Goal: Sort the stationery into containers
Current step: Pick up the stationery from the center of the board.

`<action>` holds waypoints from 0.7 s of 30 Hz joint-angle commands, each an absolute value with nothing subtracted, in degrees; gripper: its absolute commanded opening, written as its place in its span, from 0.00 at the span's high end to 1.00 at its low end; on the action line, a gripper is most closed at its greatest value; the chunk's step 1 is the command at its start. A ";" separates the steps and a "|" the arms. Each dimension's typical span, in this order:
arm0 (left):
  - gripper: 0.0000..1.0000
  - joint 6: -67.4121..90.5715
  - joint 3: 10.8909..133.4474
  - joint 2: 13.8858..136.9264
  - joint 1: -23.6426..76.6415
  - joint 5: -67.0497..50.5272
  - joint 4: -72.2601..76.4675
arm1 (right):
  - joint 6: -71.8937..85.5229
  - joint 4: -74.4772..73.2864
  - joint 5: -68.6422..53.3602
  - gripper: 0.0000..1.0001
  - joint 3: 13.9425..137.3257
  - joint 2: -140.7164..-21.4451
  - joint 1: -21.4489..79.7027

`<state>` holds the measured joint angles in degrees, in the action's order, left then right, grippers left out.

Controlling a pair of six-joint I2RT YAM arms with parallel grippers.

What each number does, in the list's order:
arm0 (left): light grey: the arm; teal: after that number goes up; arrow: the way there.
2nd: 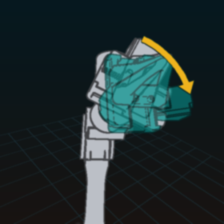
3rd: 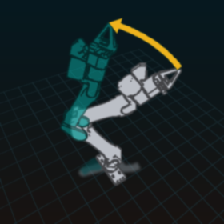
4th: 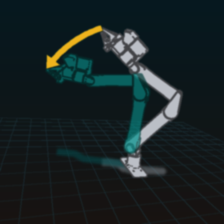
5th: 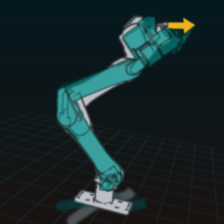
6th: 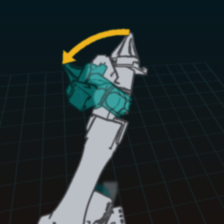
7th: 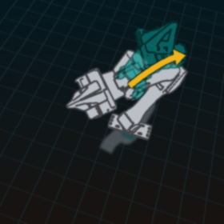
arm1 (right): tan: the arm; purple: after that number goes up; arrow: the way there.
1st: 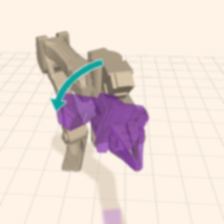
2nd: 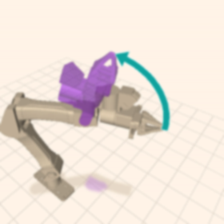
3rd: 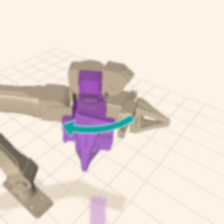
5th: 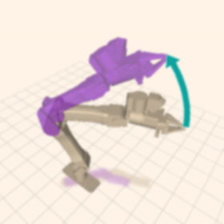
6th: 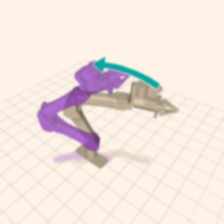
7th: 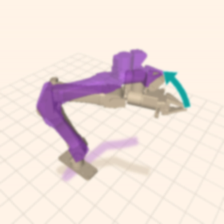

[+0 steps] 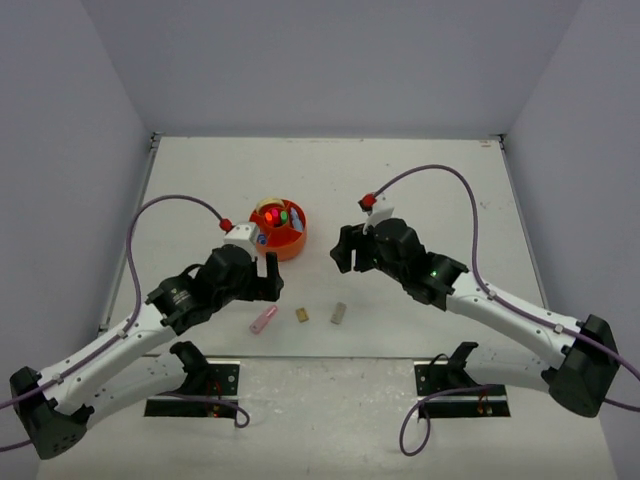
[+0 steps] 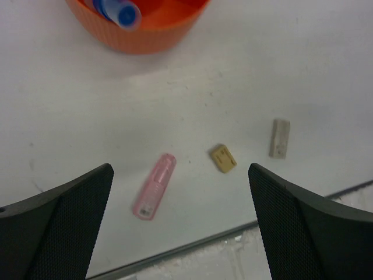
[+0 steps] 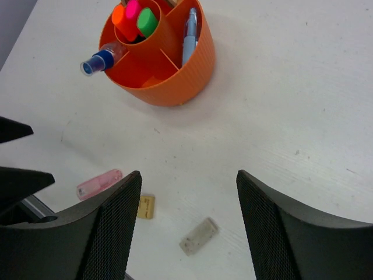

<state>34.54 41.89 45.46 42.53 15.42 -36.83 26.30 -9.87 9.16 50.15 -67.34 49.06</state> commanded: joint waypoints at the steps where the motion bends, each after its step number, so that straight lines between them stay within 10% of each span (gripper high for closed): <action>1: 0.00 44.53 40.80 45.99 49.41 15.20 -40.92 | 25.75 -10.23 13.31 0.30 46.71 -60.18 48.96; 21: 0.01 55.62 27.85 67.07 56.60 23.37 -29.13 | 24.17 -6.42 10.19 0.28 38.58 -47.72 48.95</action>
